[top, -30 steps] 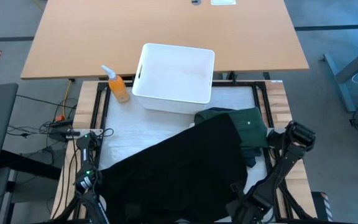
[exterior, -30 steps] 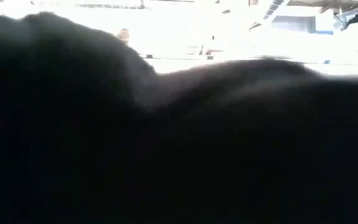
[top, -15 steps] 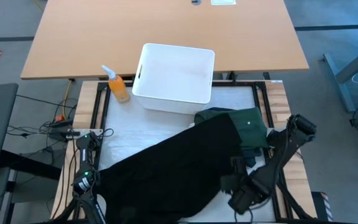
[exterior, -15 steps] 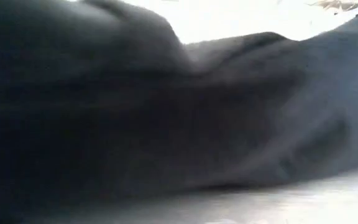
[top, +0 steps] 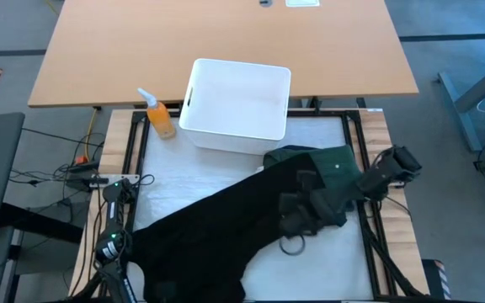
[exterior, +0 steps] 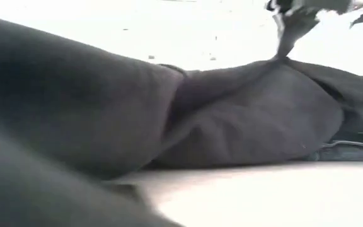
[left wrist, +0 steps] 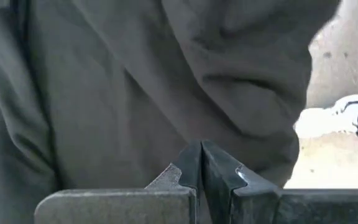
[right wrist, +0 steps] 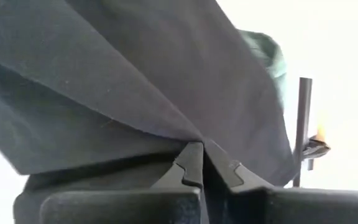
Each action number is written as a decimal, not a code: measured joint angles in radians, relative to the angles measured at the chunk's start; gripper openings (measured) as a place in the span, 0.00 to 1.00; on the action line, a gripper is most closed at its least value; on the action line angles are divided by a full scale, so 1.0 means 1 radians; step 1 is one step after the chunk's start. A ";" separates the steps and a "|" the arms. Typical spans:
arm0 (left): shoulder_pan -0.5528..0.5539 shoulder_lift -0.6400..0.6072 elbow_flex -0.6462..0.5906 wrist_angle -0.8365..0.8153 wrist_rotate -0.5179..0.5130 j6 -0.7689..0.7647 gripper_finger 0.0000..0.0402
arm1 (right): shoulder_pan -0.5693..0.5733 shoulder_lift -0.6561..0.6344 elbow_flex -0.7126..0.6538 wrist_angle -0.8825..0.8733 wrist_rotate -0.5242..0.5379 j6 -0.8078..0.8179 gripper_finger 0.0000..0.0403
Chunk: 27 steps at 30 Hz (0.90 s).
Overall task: Fold laundry
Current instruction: Fold the black shirt from the white laundry organizer
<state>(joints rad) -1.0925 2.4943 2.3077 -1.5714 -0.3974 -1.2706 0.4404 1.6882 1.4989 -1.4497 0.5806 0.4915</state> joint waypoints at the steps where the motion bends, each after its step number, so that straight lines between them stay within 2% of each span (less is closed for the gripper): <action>1: 0.002 0.000 0.000 0.000 -0.010 -0.001 0.00 | -0.028 0.001 0.000 0.009 0.007 -0.030 0.05; 6: 0.012 0.000 0.000 0.000 -0.037 -0.009 0.00 | -0.148 0.001 0.000 0.020 -0.010 -0.115 0.11; 9: 0.021 0.000 0.000 0.000 -0.064 -0.023 0.00 | -0.214 0.001 0.000 0.020 -0.064 -0.150 0.17; 13: 0.030 0.000 0.000 0.000 -0.090 -0.021 0.00 | -0.278 0.001 0.000 0.021 -0.123 -0.167 0.29; 16: 0.031 0.000 0.000 0.000 -0.089 0.000 0.00 | -0.285 -0.005 0.000 -0.010 -0.156 -0.141 0.39; 21: 0.030 0.000 0.000 0.000 -0.081 0.068 0.00 | -0.181 -0.062 -0.001 -0.105 -0.223 0.100 0.49; 25: 0.026 0.000 0.000 0.000 -0.114 0.164 0.00 | 0.018 -0.126 -0.001 -0.100 -0.216 0.391 0.51; 27: 0.022 0.000 0.000 0.000 -0.159 0.218 0.00 | 0.143 -0.137 -0.003 -0.051 -0.166 0.541 0.51</action>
<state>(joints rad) -1.0705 2.4943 2.3077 -1.5711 -0.5564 -1.0521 0.5838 1.5514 1.4961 -1.5009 0.4148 1.0325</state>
